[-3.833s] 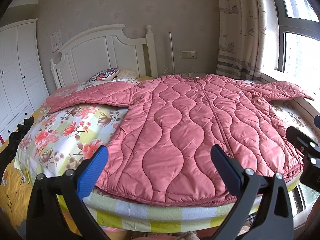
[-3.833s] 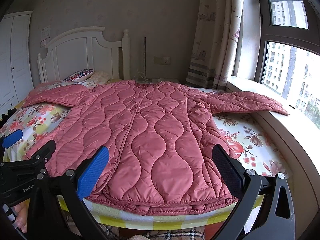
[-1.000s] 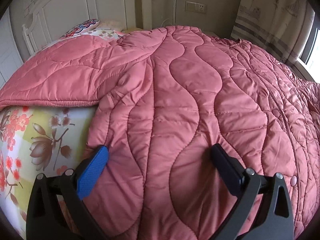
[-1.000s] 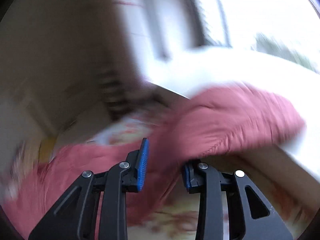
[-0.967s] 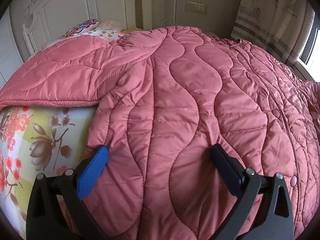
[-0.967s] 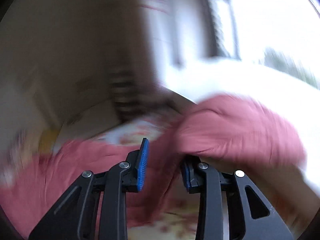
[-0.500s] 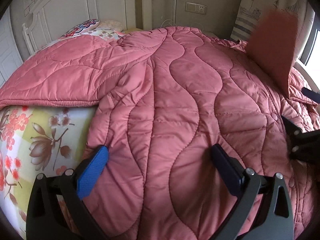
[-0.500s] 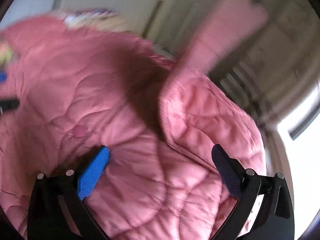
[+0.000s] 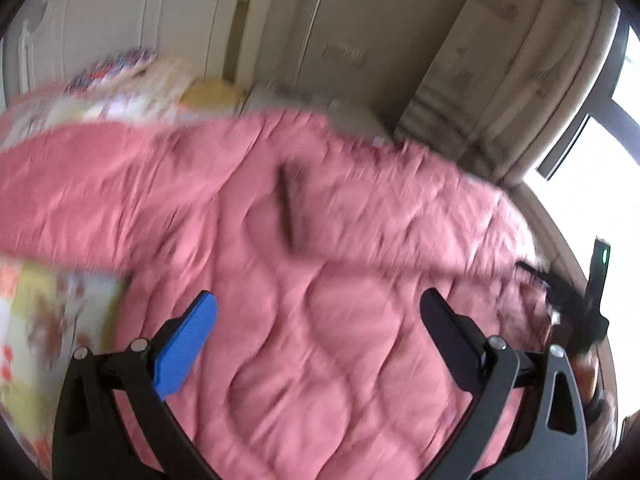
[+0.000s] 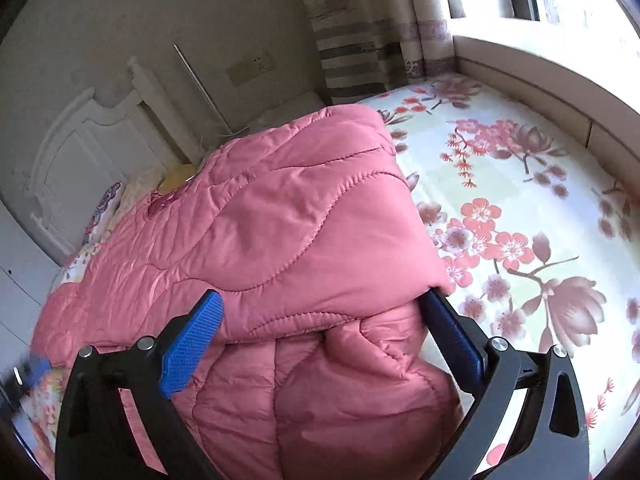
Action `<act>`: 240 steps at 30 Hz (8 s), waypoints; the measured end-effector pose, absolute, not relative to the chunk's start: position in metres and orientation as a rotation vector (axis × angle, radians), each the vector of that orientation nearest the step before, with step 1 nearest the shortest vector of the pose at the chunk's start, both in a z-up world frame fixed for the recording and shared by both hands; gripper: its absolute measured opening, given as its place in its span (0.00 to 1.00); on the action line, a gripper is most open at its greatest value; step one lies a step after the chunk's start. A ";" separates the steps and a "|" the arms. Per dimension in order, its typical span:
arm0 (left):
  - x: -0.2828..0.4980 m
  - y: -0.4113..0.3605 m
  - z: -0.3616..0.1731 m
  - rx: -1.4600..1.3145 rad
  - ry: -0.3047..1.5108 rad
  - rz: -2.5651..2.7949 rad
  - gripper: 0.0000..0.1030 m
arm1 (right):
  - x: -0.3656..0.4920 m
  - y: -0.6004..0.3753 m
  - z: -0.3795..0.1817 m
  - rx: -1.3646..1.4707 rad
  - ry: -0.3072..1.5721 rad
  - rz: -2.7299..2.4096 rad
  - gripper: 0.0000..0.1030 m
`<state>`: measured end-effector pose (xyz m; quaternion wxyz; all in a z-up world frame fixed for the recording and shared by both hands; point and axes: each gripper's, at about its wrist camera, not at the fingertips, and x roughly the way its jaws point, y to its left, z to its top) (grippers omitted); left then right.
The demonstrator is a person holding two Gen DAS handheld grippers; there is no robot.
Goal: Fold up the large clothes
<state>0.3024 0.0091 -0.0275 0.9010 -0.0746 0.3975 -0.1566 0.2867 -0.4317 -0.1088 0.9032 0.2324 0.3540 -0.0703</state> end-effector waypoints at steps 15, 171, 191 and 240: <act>0.393 -0.060 -0.090 0.040 0.907 -0.253 0.98 | 0.248 -0.399 -0.069 0.437 0.514 -0.239 0.94; 0.451 0.060 -0.033 -0.371 0.833 -0.217 0.95 | 0.361 -0.274 -0.101 0.116 0.839 -0.021 0.96; 0.425 -0.041 -0.082 0.109 0.855 -0.154 0.98 | 0.360 -0.283 -0.101 0.158 0.827 -0.003 0.96; 0.351 -0.015 -0.090 0.129 0.828 -0.106 0.98 | 0.325 -0.263 -0.093 0.020 0.937 -0.070 0.96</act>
